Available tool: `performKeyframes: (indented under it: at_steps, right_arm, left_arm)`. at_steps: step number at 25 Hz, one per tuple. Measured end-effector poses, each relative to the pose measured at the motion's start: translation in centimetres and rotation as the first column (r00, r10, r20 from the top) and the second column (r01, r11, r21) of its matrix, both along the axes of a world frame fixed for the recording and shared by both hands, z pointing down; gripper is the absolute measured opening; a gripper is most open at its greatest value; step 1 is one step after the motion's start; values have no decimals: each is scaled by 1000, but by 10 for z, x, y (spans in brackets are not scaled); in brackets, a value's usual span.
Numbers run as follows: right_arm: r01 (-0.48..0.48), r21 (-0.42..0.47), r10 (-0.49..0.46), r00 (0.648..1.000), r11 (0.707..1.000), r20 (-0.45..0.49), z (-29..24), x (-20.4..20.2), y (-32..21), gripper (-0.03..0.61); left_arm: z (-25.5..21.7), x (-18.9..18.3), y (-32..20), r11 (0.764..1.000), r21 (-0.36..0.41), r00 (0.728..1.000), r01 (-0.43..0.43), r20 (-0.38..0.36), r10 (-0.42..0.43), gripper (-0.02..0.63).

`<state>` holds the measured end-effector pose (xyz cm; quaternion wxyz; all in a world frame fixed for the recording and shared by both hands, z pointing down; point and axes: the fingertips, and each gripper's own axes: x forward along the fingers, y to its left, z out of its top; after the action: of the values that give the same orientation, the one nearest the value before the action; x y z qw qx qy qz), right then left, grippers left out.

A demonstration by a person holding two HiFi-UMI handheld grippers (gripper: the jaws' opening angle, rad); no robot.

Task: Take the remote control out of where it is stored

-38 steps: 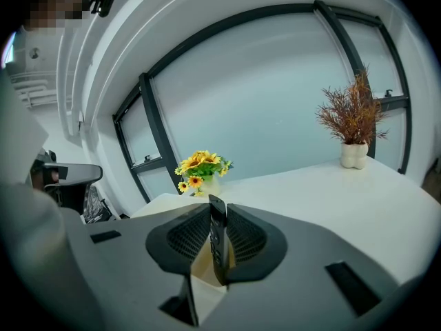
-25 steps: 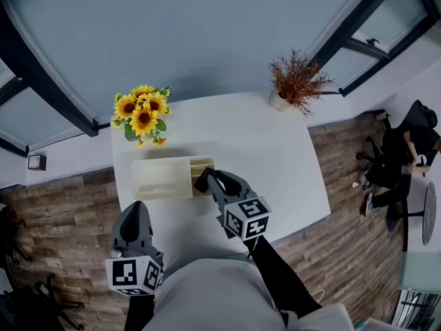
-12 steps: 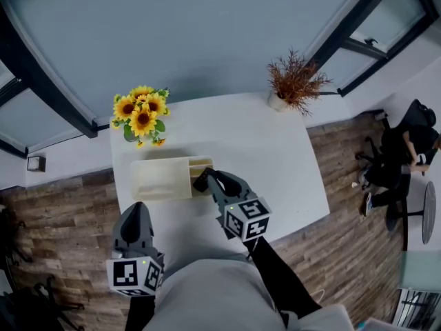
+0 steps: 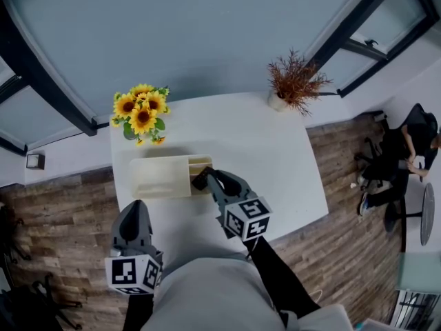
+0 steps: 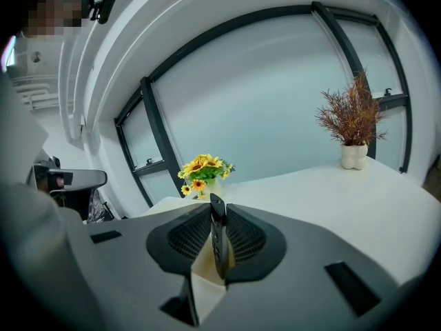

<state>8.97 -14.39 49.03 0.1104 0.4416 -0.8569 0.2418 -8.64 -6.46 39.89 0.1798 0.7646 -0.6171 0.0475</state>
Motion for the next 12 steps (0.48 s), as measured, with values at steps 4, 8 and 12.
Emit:
performKeyframes:
  at_steps: [4, 8, 12]
  right_arm:
    - [2, -1, -2, 1000, 1000, 1, 0, 0, 0, 71]
    - [2, -2, -2, 1000, 1000, 6, 0, 0, 0, 69]
    - [0, -2, 0, 1000, 1000, 6, 0, 2, 1, 69]
  left_arm:
    - [2, 0, 1, 1000, -4, 1000, 2, -2, -2, 9]
    - [2, 1, 1, 1000, -2, 1000, 0, -3, 0, 9]
    - [3, 2, 1, 1000, -1, 1000, 4, -2, -4, 9]
